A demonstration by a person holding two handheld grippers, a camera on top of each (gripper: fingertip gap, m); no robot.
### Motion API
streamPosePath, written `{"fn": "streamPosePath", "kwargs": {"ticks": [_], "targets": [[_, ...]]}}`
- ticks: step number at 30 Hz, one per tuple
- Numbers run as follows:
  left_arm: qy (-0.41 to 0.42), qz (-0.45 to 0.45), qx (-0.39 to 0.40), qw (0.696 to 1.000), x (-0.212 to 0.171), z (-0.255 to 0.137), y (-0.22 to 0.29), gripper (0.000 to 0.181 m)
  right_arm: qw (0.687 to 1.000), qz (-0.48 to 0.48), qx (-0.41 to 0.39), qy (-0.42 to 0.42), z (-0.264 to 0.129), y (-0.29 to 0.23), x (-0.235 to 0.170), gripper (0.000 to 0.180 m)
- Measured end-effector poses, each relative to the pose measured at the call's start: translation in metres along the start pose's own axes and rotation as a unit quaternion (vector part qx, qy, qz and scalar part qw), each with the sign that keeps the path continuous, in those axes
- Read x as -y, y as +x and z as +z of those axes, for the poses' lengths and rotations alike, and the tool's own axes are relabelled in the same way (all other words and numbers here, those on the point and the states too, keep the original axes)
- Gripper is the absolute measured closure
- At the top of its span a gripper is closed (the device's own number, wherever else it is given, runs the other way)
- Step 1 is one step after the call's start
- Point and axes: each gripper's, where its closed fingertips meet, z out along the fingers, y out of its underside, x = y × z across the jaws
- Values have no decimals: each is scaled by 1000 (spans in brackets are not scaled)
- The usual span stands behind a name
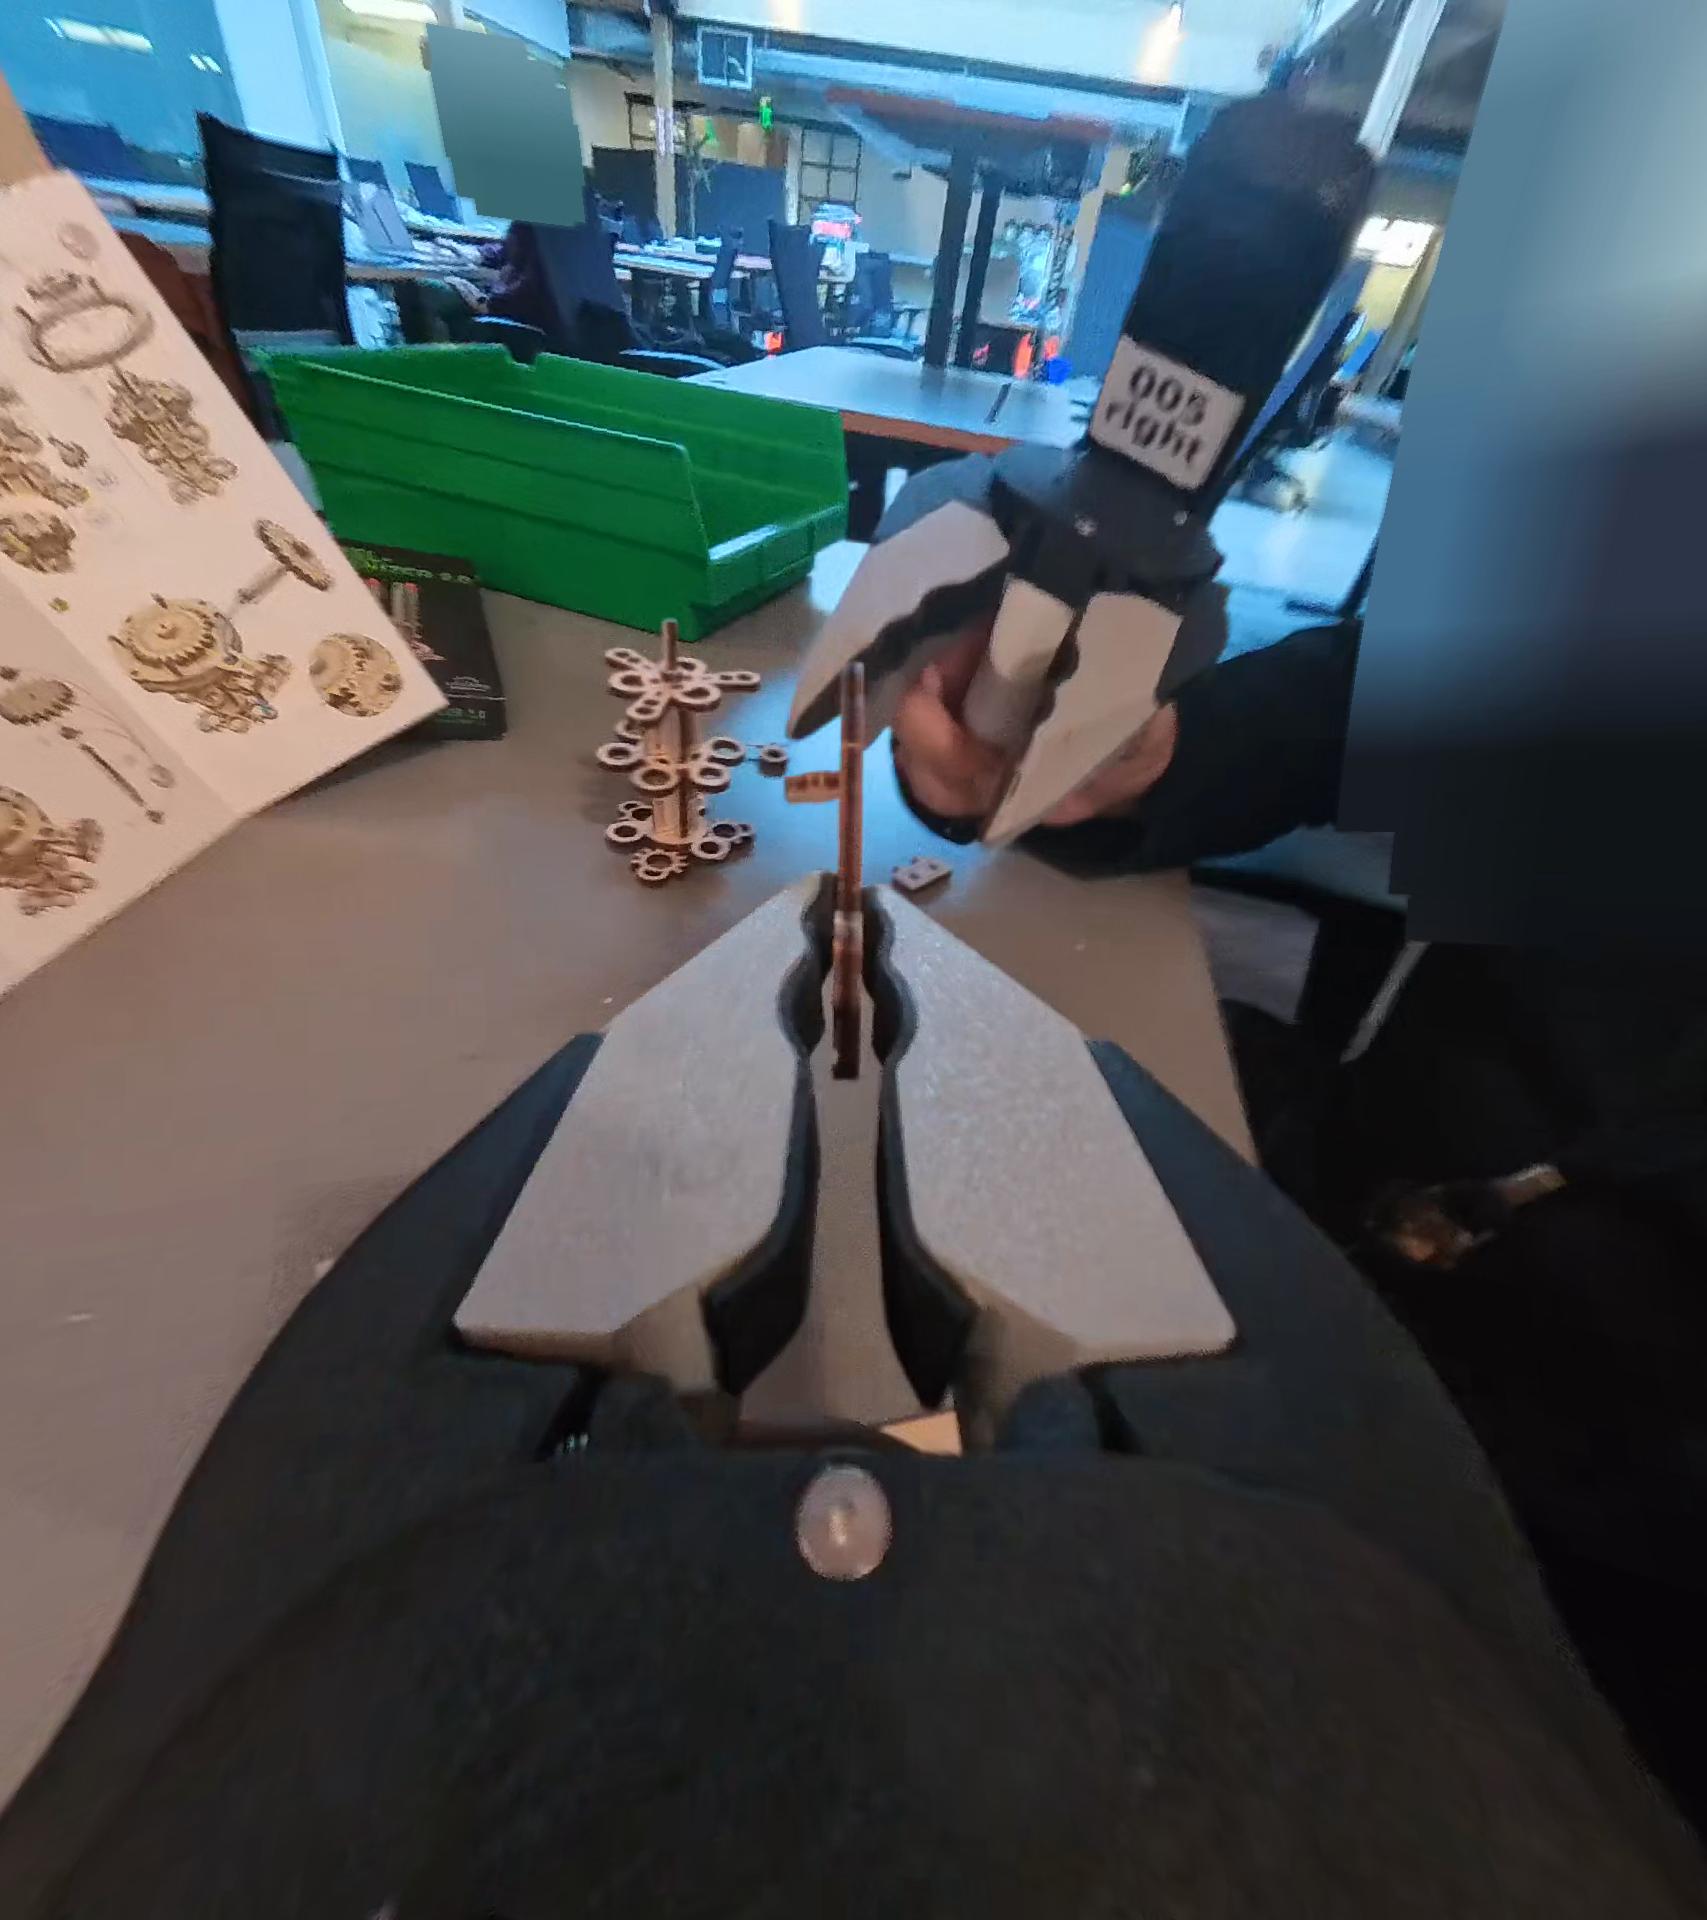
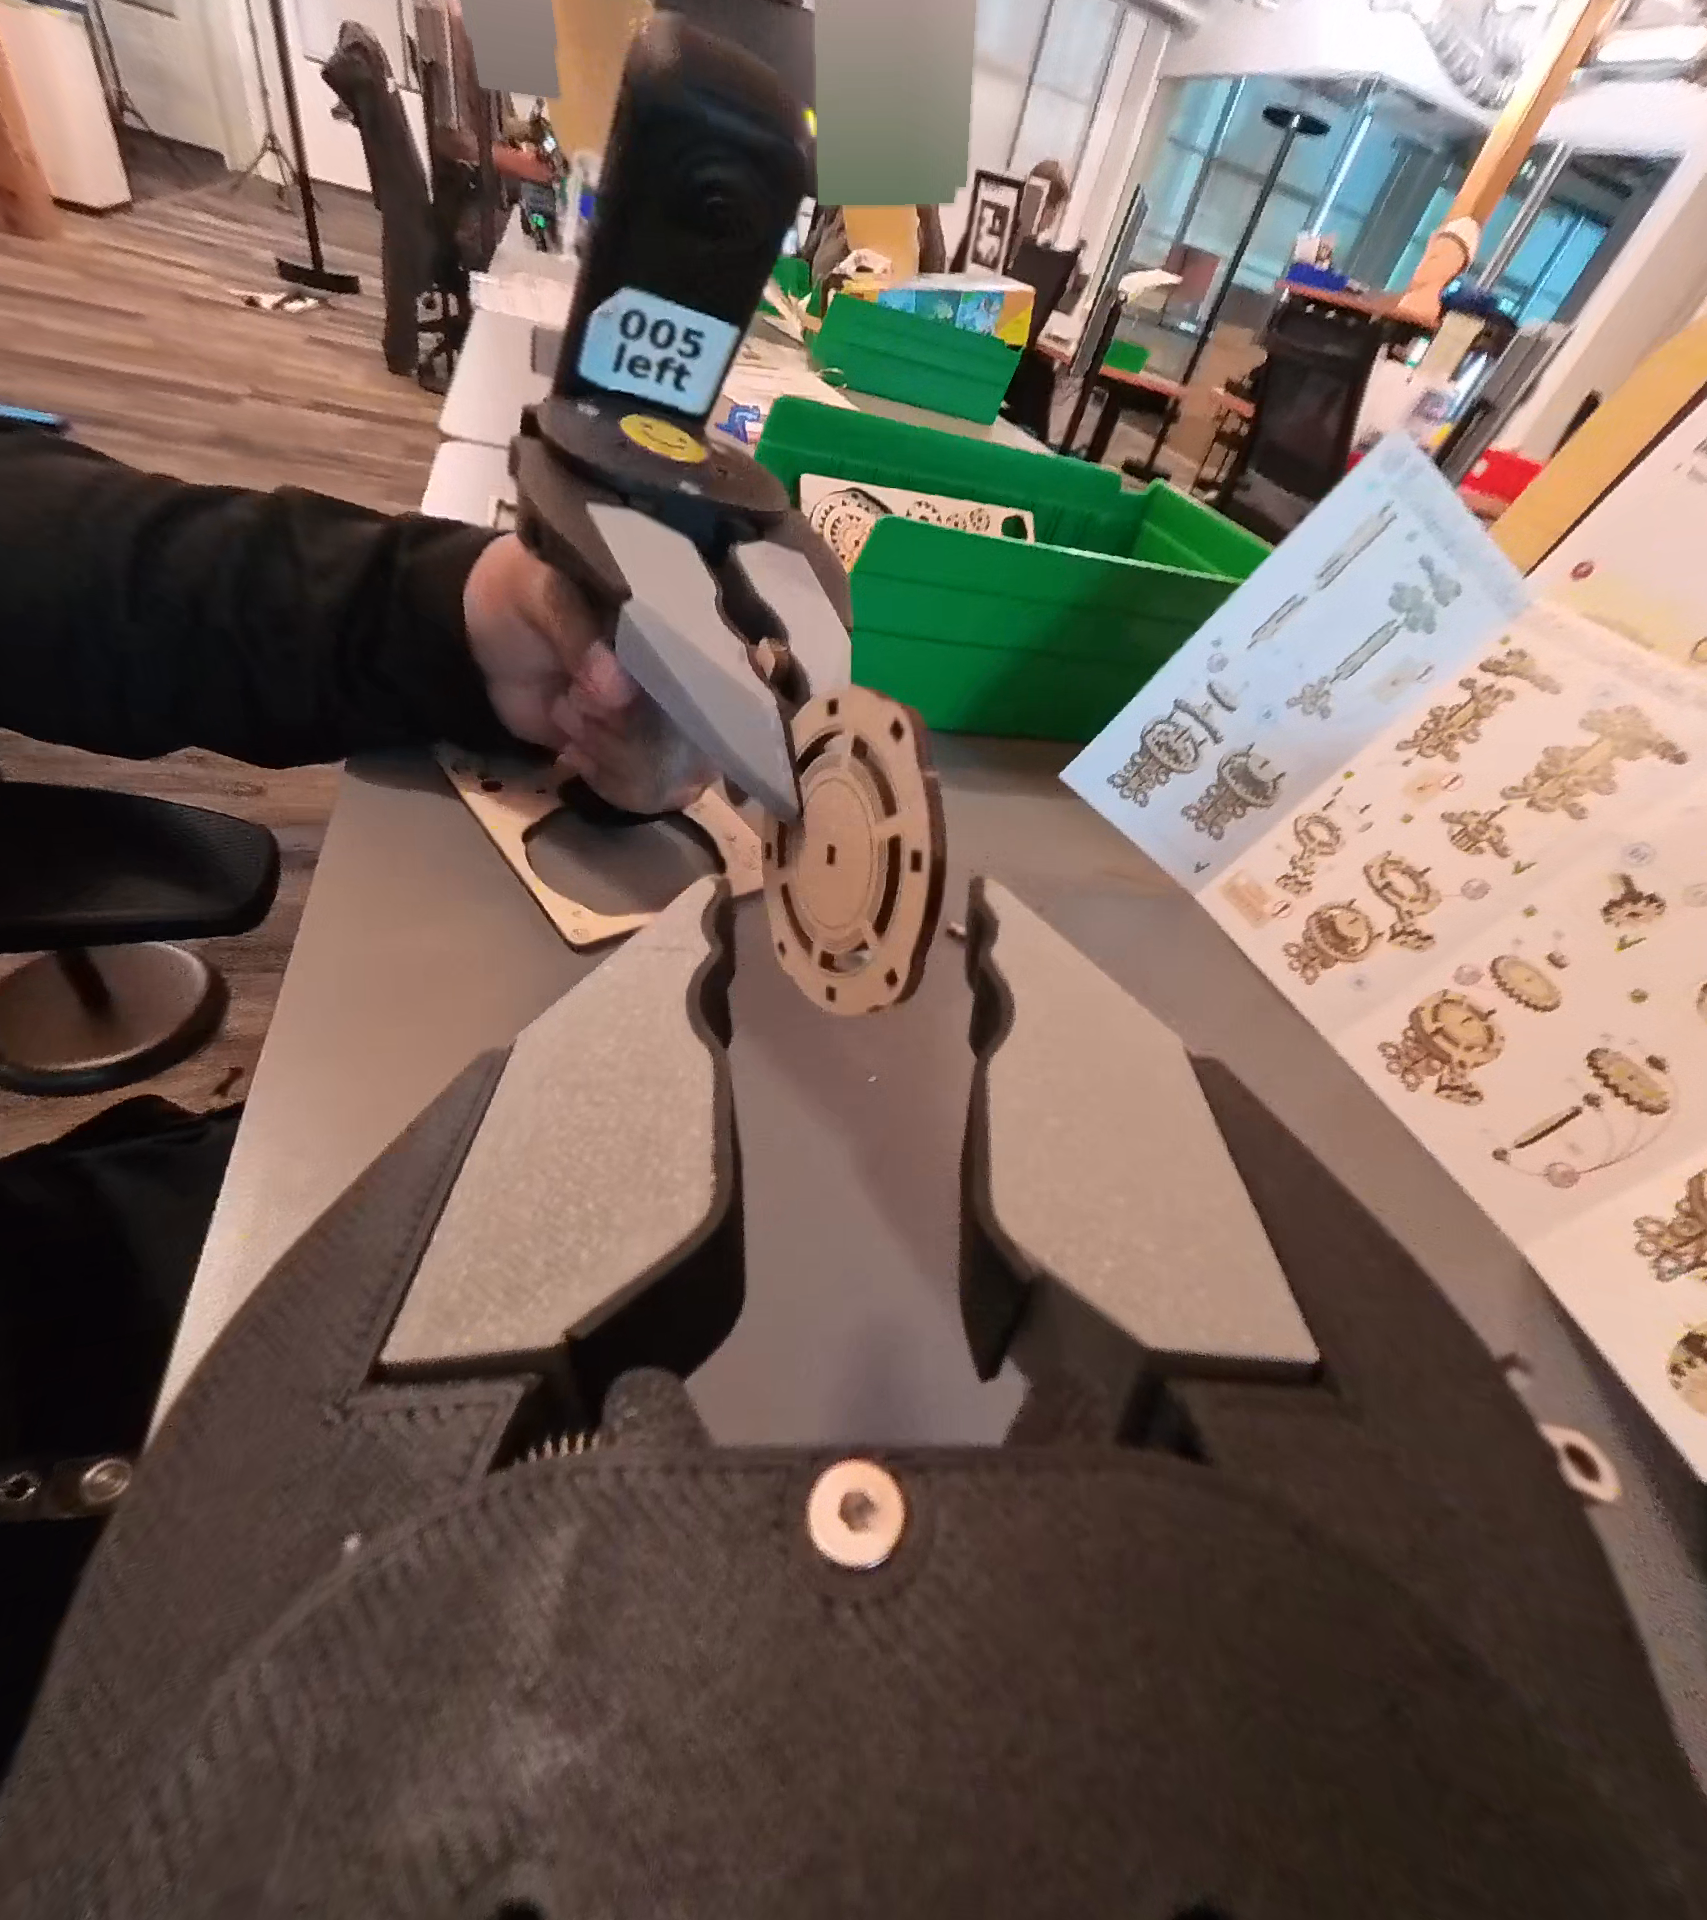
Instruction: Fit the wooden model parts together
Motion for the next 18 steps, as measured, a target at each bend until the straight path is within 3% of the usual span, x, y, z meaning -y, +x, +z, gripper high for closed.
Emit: {"fn": "streamPosePath", "kwargs": {"ticks": [10,18], "targets": [[7,-203,-46,978,1,2,-6,181,997,67,28,-10,5,3,-8,136],[-4,-234,-63,970,-2,7,-1,181,996,75,34,-14,8,2,-11,134]]}}
